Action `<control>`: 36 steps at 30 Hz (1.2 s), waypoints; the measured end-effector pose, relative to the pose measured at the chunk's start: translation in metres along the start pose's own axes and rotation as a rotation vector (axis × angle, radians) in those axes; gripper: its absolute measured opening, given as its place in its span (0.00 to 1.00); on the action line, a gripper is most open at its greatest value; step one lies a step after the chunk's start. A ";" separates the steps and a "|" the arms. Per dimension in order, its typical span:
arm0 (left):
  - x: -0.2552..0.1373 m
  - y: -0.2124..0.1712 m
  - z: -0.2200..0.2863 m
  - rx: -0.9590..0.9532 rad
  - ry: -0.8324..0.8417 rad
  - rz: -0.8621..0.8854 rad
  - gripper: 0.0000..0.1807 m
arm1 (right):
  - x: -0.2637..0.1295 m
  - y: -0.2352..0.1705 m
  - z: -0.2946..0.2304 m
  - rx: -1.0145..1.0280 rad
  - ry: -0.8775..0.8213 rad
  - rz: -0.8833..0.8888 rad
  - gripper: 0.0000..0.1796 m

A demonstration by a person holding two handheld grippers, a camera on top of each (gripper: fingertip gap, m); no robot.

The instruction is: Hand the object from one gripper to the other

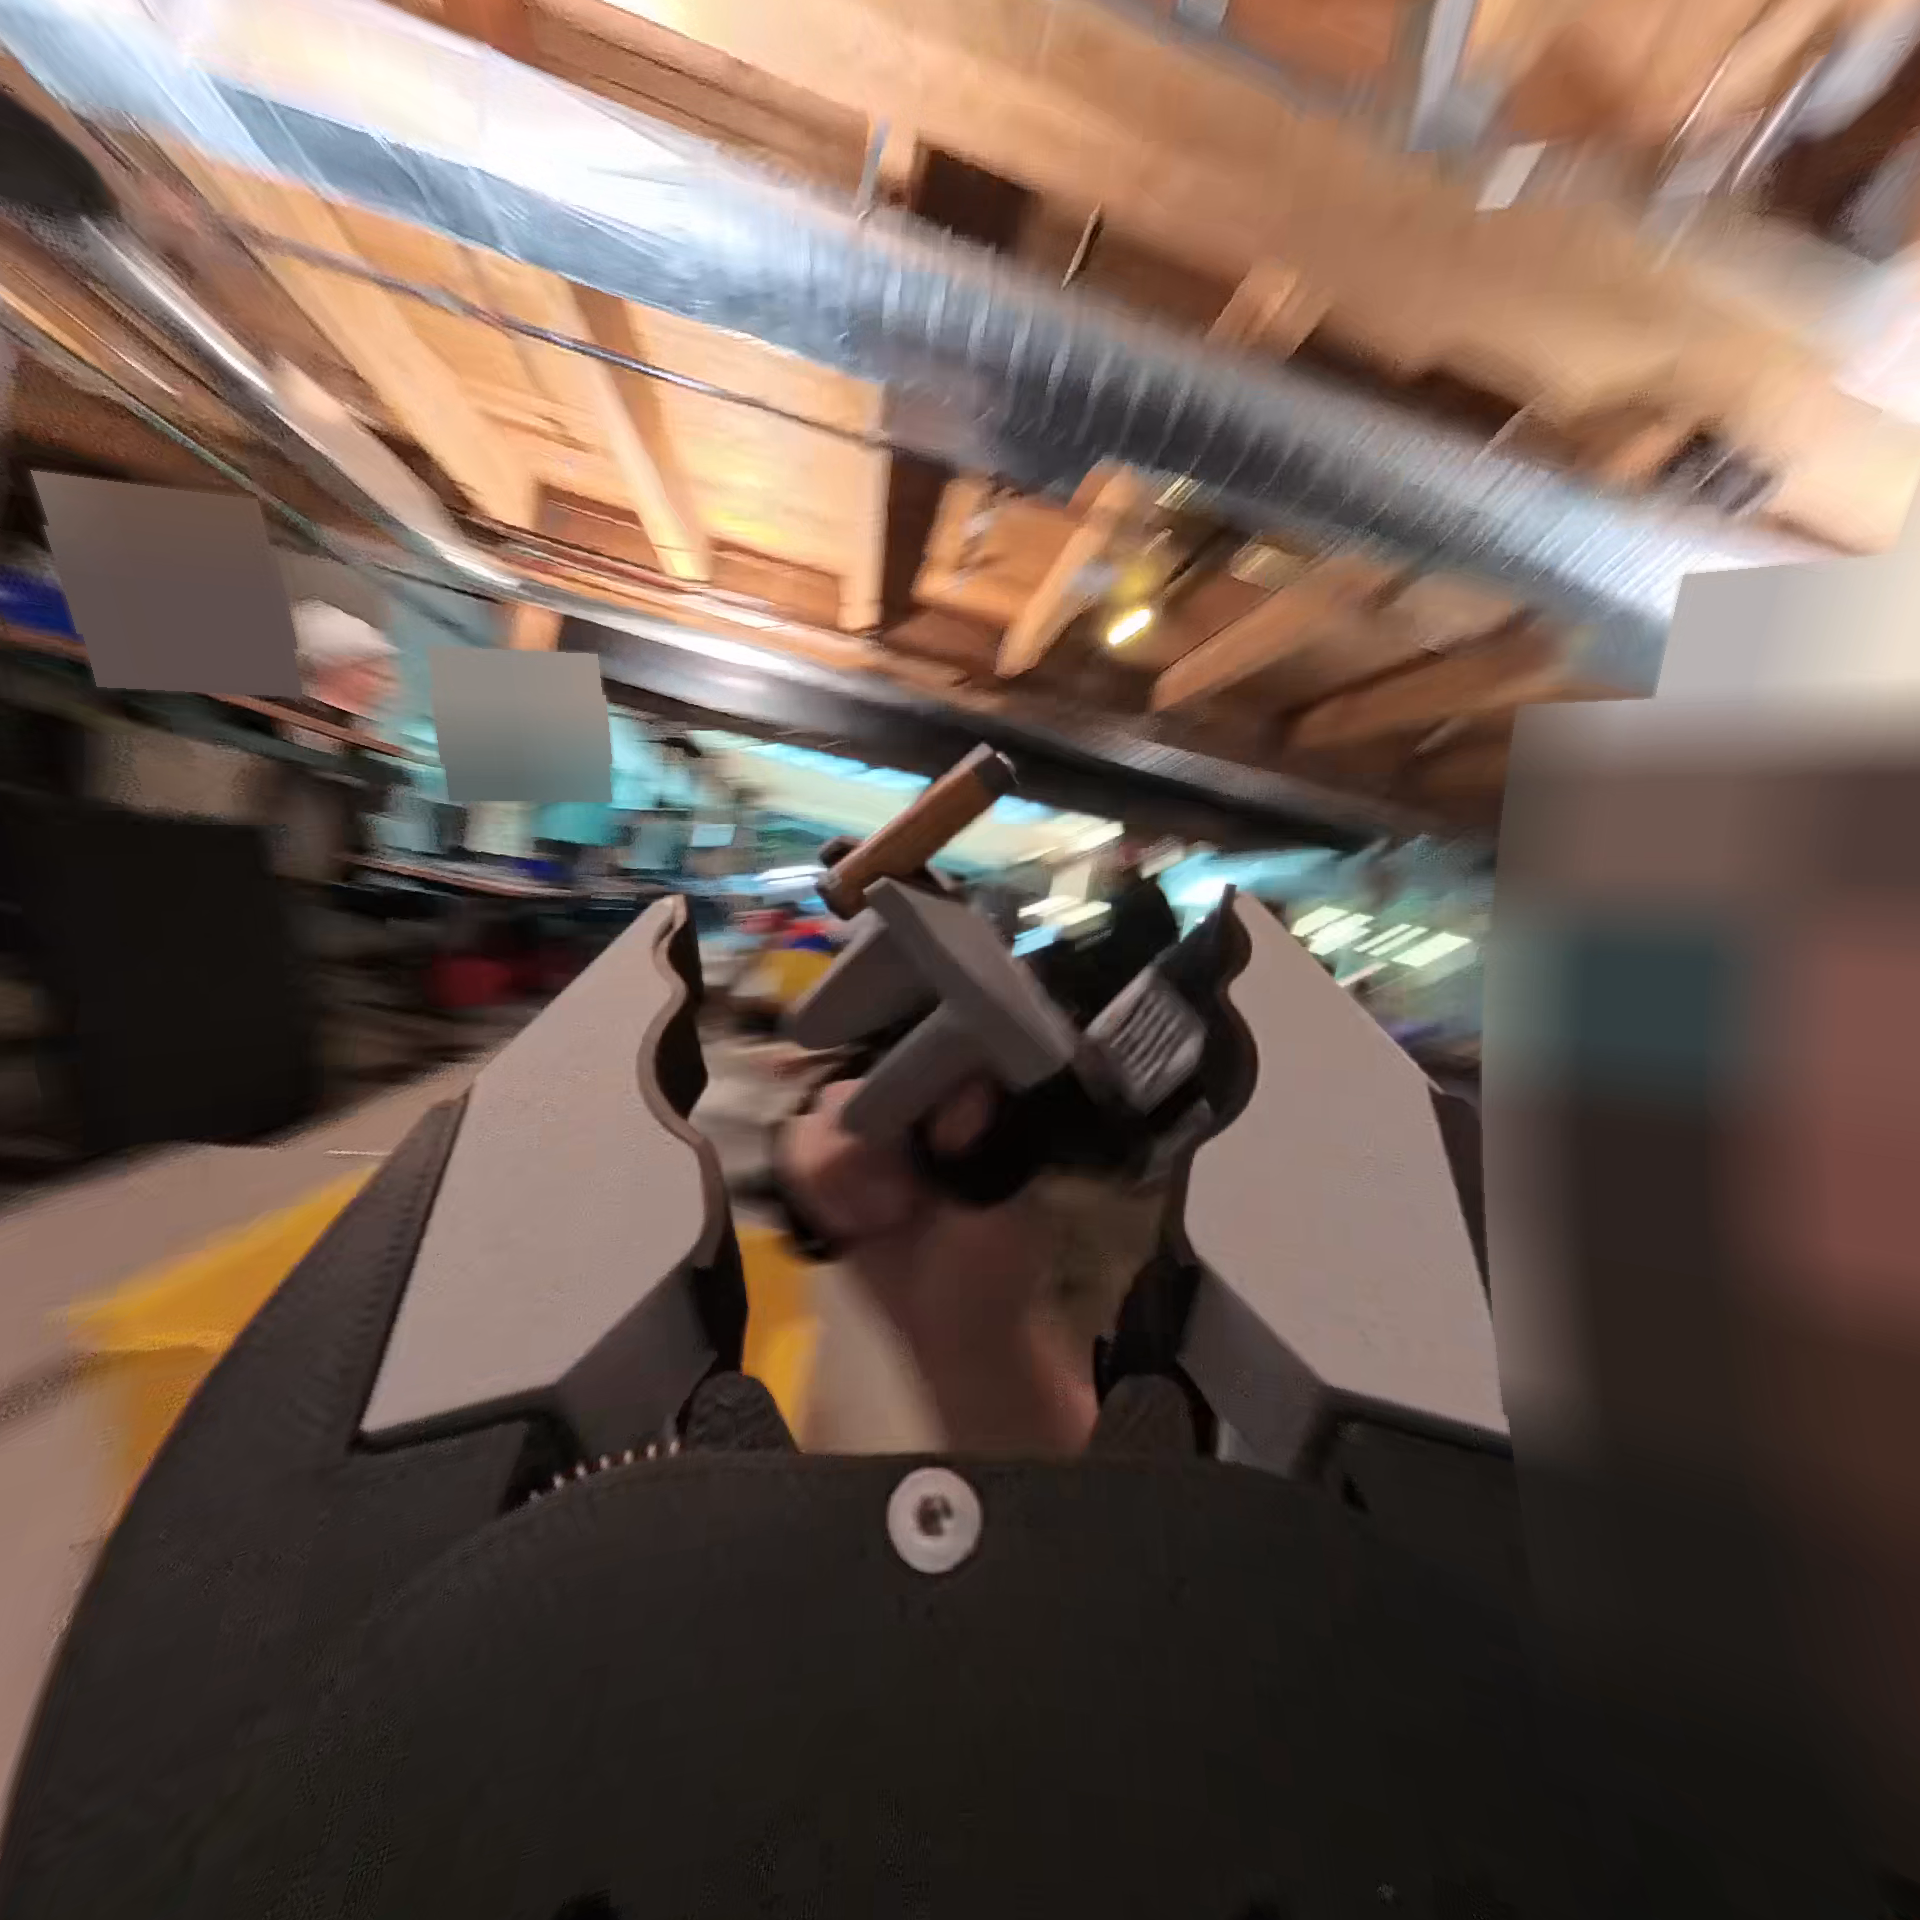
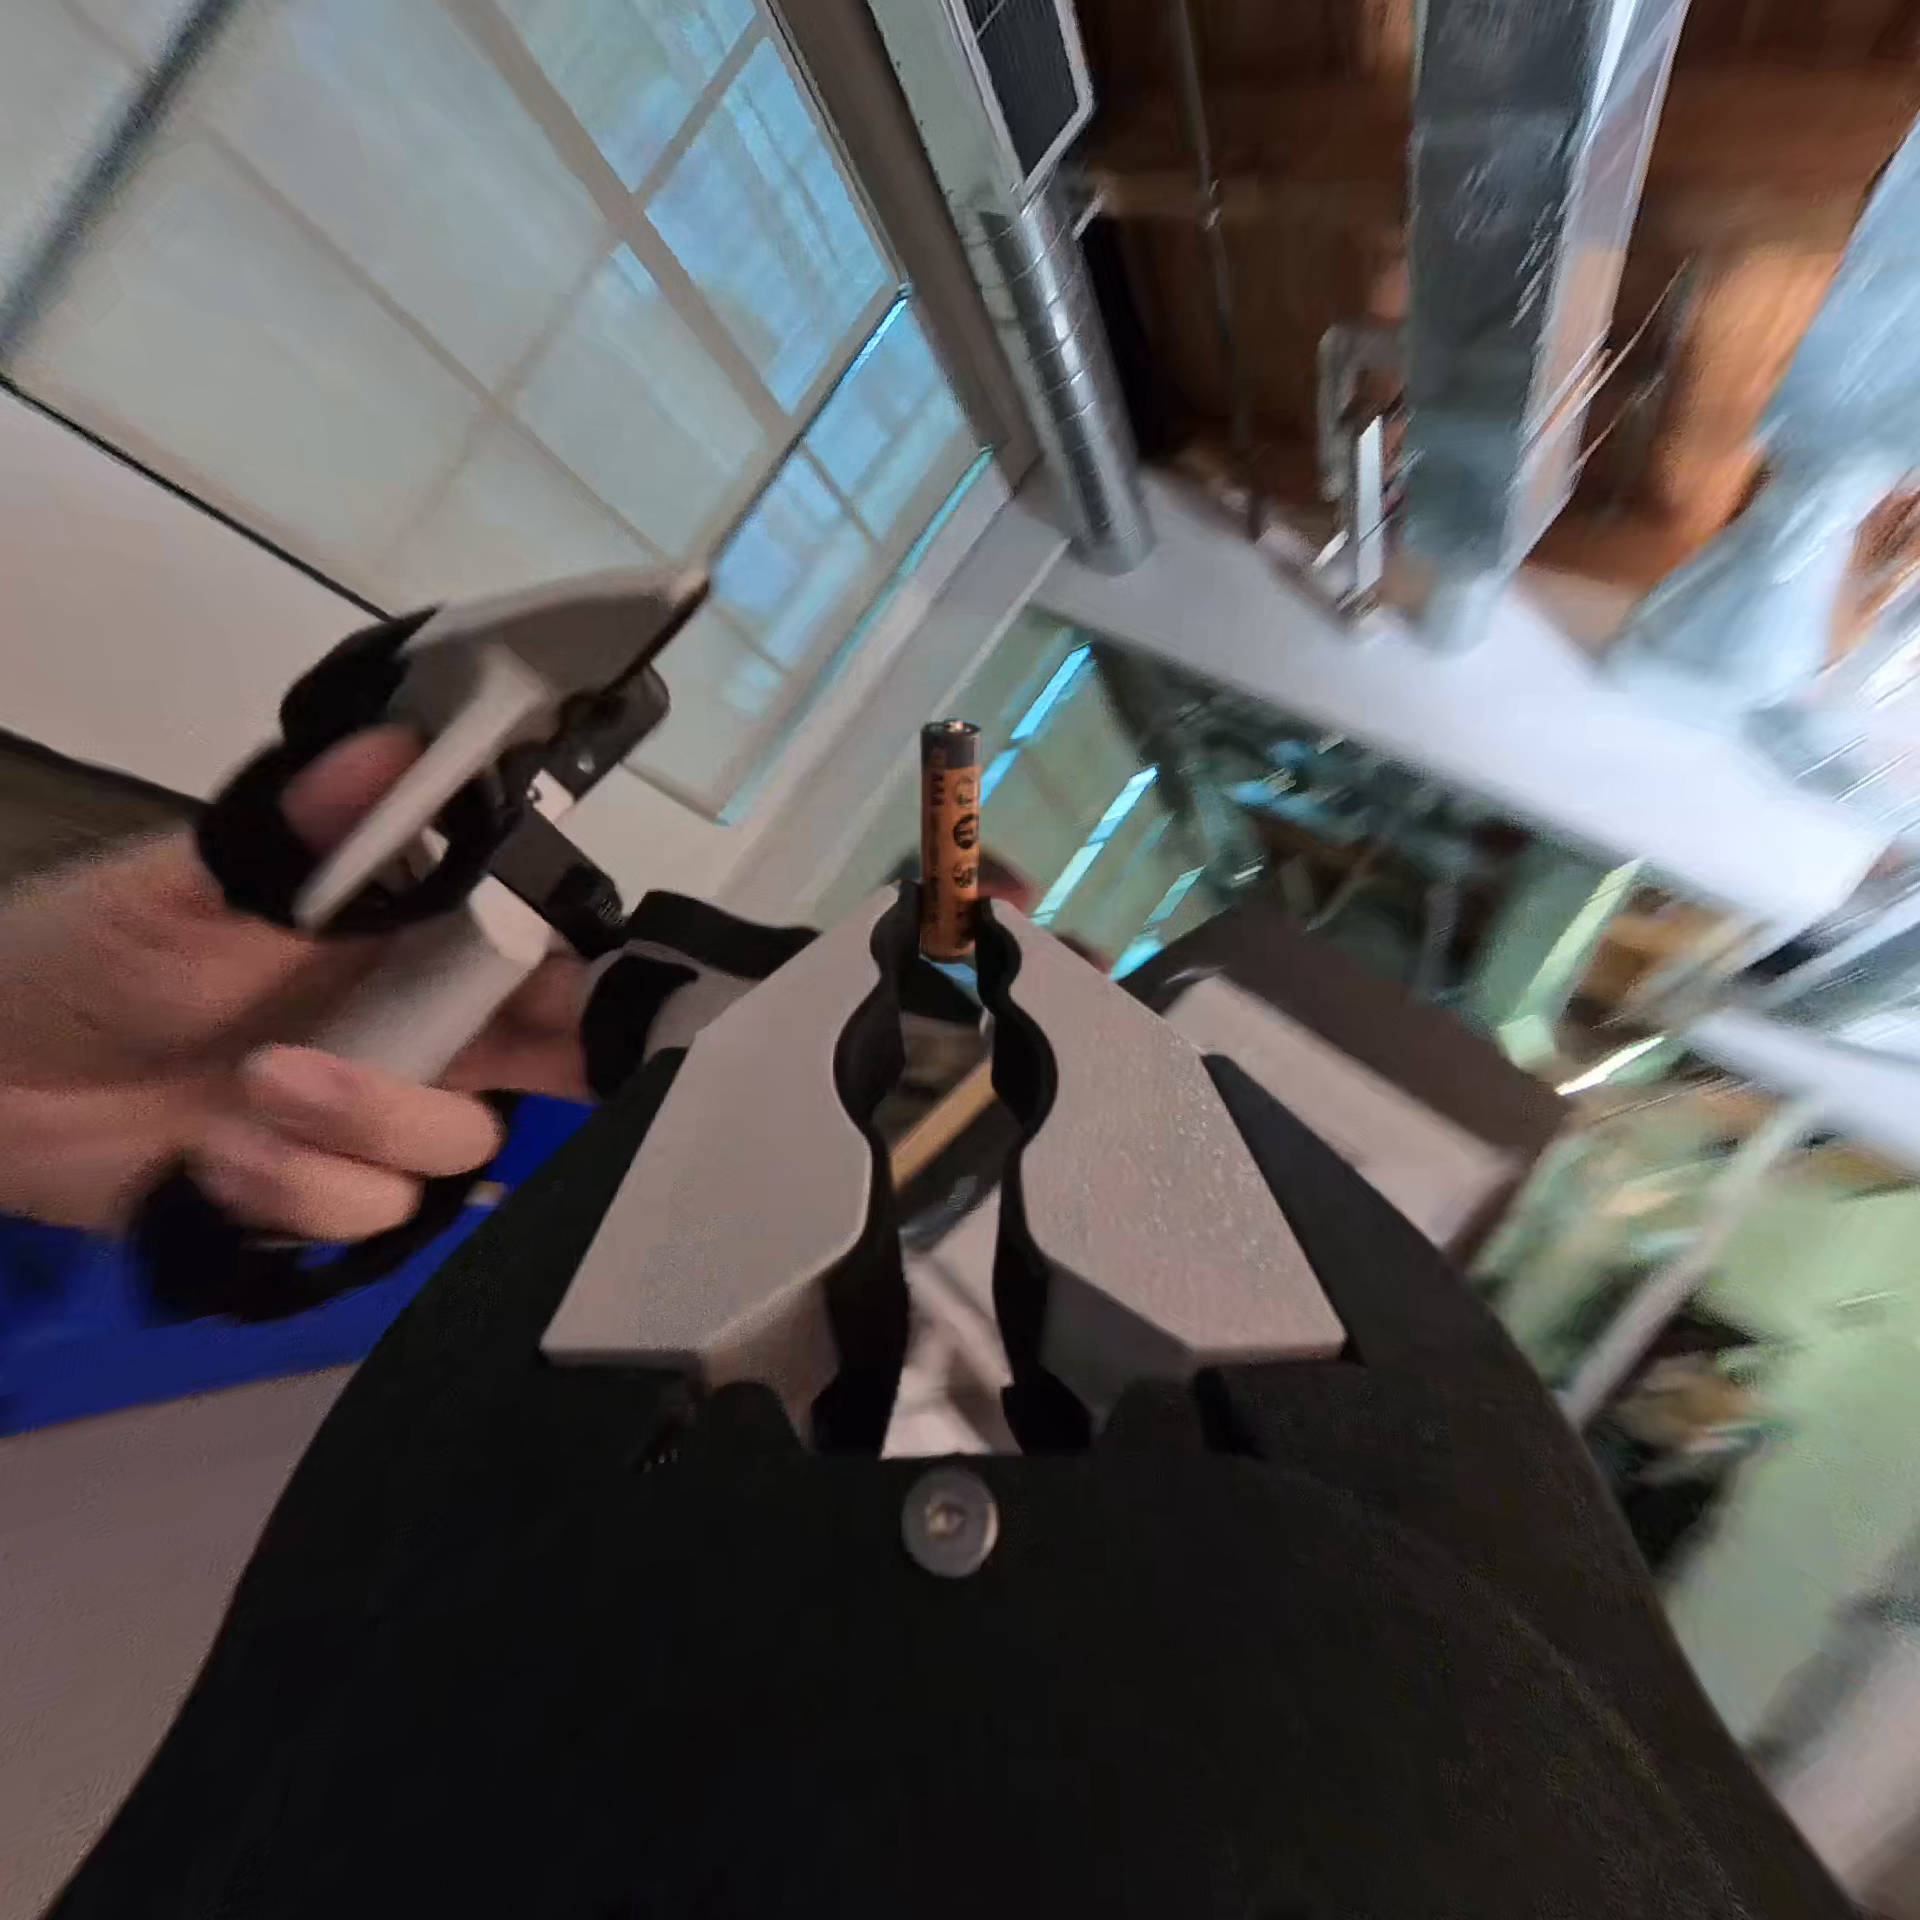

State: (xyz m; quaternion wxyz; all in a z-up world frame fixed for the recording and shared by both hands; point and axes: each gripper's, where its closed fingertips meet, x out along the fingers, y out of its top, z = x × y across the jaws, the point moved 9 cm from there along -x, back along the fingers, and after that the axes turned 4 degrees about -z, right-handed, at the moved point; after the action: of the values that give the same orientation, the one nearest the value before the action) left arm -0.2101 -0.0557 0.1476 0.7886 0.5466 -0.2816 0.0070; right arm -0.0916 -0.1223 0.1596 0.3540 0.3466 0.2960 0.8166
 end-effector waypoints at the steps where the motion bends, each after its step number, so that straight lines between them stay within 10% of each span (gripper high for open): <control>1: -0.003 0.003 0.003 0.188 0.096 -0.050 0.53 | 0.000 -0.001 0.010 0.134 0.062 -0.025 0.04; 8: -0.005 -0.016 0.035 1.395 0.543 -0.474 0.28 | -0.001 -0.035 0.043 0.988 0.714 -0.280 0.04; 12: 0.008 -0.017 0.042 0.984 0.377 -0.481 0.34 | -0.007 -0.041 0.037 0.694 0.746 -0.368 0.05; 22: -0.002 -0.020 0.040 0.495 -0.005 -0.587 0.25 | -0.035 -0.031 0.014 0.786 1.209 -0.531 0.05; 36: 0.003 -0.052 0.044 0.535 -0.138 -0.764 0.11 | -0.037 -0.036 -0.006 0.775 1.391 -0.602 0.05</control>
State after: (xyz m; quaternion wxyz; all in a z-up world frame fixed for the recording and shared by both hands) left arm -0.2104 -0.1158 0.1147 0.5455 0.7943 -0.1005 -0.2477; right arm -0.0637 -0.1322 0.1163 0.1499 -0.2308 0.7844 0.5558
